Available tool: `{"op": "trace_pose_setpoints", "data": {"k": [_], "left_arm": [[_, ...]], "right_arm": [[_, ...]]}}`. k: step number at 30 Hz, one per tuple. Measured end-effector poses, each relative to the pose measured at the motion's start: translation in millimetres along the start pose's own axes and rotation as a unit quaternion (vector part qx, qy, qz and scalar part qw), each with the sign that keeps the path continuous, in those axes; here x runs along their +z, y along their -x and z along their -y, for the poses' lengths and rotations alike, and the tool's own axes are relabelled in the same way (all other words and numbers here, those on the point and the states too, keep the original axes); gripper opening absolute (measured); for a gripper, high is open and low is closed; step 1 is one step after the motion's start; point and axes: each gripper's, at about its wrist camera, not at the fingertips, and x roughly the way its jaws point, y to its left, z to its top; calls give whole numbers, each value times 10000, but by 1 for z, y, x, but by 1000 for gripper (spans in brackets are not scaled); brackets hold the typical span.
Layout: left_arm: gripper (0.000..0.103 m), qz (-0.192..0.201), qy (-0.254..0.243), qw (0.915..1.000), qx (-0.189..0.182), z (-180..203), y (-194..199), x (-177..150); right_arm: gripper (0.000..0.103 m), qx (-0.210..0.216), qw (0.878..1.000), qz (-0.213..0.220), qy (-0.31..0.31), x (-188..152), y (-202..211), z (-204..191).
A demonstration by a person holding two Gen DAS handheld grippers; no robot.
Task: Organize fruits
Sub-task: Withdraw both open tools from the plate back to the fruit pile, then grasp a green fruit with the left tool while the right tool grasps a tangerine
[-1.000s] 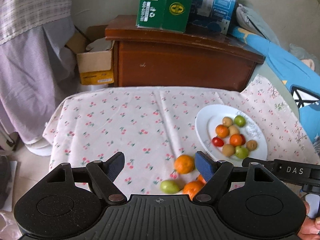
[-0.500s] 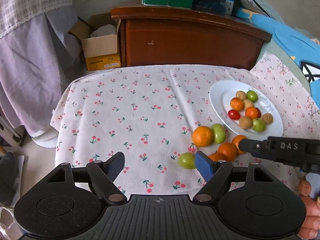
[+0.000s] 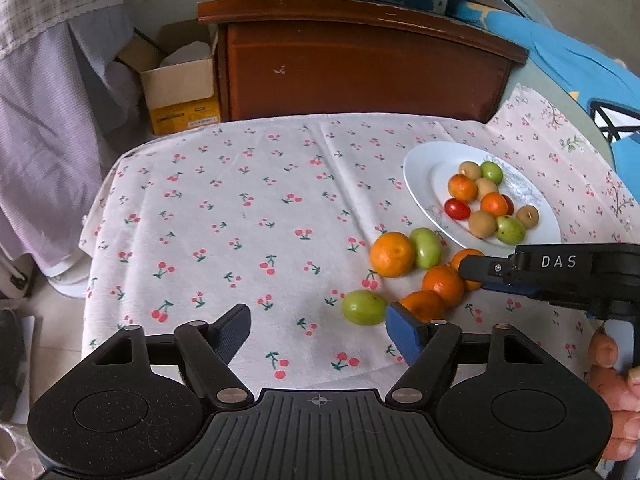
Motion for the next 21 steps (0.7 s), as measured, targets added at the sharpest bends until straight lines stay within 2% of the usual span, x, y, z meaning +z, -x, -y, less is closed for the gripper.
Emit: {"op": "trace_pose_setpoints", "data": {"k": [5,8,12,16,21], "left_arm": [[68,-45,321,9992,-228,-3,-7,0],[63,-90,579,9977,-343,-3,-13,1],[58,-157,1090,9927,-494,-5,-22,3],[50,-148,1322,9897,-532,-3,-26,5],[39,-198,1837,9799,-759,-7,-32,5]], "right_arm": [[24,-59,9999,-103,89,-1,7,0],[24,-48,9998,-135,149,-3,14,3],[24,-2,9996,-162,235,-6,21,4],[24,-16,9993,-153,342,-7,24,4],[24,-45,9994,-187,295,-9,25,8]]}}
